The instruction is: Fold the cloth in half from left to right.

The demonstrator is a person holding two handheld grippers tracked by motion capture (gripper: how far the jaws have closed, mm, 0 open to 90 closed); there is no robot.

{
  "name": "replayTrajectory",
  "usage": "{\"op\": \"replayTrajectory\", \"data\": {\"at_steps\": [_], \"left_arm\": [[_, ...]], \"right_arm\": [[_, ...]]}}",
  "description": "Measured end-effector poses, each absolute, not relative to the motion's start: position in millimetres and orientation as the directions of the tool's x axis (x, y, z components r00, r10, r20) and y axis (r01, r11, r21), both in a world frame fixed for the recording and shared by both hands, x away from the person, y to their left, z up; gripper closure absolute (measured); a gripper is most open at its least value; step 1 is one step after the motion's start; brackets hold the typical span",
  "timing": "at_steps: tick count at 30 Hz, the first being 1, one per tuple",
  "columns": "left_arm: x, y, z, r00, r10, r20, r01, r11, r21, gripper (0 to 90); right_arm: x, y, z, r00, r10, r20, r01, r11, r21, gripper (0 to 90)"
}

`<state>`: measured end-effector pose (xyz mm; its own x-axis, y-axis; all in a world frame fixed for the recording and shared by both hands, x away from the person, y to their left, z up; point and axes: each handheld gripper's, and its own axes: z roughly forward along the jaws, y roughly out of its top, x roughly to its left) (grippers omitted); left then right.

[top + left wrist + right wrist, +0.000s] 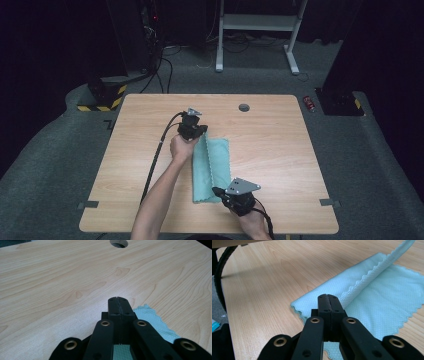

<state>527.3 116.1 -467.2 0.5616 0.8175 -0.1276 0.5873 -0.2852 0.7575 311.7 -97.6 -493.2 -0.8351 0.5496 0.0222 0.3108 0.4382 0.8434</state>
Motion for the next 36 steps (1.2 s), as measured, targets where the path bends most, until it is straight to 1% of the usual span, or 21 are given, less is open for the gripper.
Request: {"op": "replayTrajectory", "data": {"at_steps": [5,8,26,36], "left_arm": [[528,113,-464,0.558,0.815,-0.156,0.588,-0.256,0.768,90.0],[528,110,-463,0.562,0.812,-0.157,0.584,-0.256,0.770,90.0],[532,91,-465,0.597,0.791,-0.137,0.578,-0.305,0.757,90.0],[533,85,-467,0.602,0.786,-0.140,0.576,-0.307,0.757,90.0]], "right_arm": [[313,-102,-492,-0.830,0.556,0.035,0.320,0.425,0.847,90.0],[312,-103,-493,-0.832,0.553,0.027,0.313,0.430,0.847,90.0],[309,-115,-494,-0.819,0.572,0.044,0.334,0.413,0.847,90.0],[308,-118,-494,-0.816,0.576,0.041,0.337,0.417,0.844,90.0]]}}
